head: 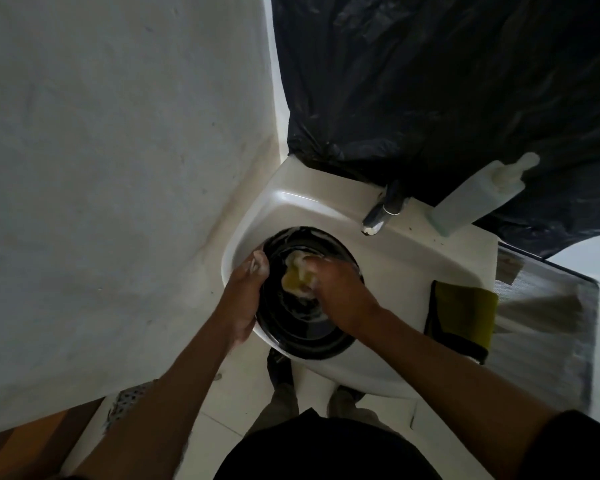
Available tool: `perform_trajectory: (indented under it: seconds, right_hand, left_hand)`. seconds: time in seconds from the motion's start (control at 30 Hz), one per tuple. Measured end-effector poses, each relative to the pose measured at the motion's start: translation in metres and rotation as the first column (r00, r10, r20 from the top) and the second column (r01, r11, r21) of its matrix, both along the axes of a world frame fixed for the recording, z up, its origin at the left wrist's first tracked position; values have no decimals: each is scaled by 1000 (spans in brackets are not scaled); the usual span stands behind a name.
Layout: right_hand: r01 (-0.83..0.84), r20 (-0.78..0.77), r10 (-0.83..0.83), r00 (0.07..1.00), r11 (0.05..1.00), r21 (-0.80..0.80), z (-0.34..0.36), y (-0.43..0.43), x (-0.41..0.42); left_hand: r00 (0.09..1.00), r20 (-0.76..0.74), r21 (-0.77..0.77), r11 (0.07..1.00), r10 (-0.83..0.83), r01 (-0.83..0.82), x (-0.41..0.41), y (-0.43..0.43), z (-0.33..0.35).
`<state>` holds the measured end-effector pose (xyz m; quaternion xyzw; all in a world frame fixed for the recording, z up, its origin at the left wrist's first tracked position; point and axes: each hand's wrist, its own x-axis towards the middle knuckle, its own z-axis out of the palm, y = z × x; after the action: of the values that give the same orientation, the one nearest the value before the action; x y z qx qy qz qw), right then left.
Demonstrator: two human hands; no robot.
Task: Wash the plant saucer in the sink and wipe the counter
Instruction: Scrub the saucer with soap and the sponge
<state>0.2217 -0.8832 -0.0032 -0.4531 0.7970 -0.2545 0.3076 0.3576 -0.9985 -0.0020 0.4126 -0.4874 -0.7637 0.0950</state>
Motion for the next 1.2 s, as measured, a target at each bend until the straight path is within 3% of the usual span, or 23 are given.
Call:
perform_trajectory:
  seconds: [0.1, 0.33, 0.43, 0.53, 0.63, 0.77, 0.87, 0.97, 1.13, 1.2]
  right_hand:
    - [20, 1, -20, 1000, 1000, -16, 4, -5, -1]
    - [-93, 11, 92, 996, 989, 116, -4, 14, 1]
    - [40, -138, -22, 990, 991, 128, -6, 18, -29]
    - [125, -145, -117, 982, 991, 48, -1, -2, -28]
    - [-5, -125, 2, 992, 1000, -27, 13, -16, 9]
    - [-216, -152, 226, 962, 973, 78, 10, 7, 23]
    - [-84, -221, 95, 971, 995, 60, 9, 15, -12]
    - [-112, -333, 112, 936, 994, 19, 3, 3, -34]
    - [-44, -192, 37, 981, 998, -33, 3, -24, -11]
    - [-91, -110, 84, 990, 994, -66, 3, -22, 11]
  left_hand:
    - [999, -10, -11, 999, 34, -34, -2, 4, -2]
    - [990, -30, 6, 990, 140, -140, 7, -6, -8]
    - [994, -68, 32, 996, 85, -83, 10, -6, -7]
    - [997, -73, 28, 999, -17, 19, 1, 7, -7]
    - [999, -31, -1, 999, 42, -42, -9, 12, -7]
    - [986, -64, 34, 988, 155, -153, 4, -6, -11]
    - [995, -44, 10, 996, 91, -91, 13, -10, -13]
    - [999, -39, 0, 999, 34, -34, 10, -6, -17]
    - [999, -36, -59, 998, 16, -18, -3, 8, -13]
    - [998, -5, -92, 994, 57, -57, -1, 5, -15]
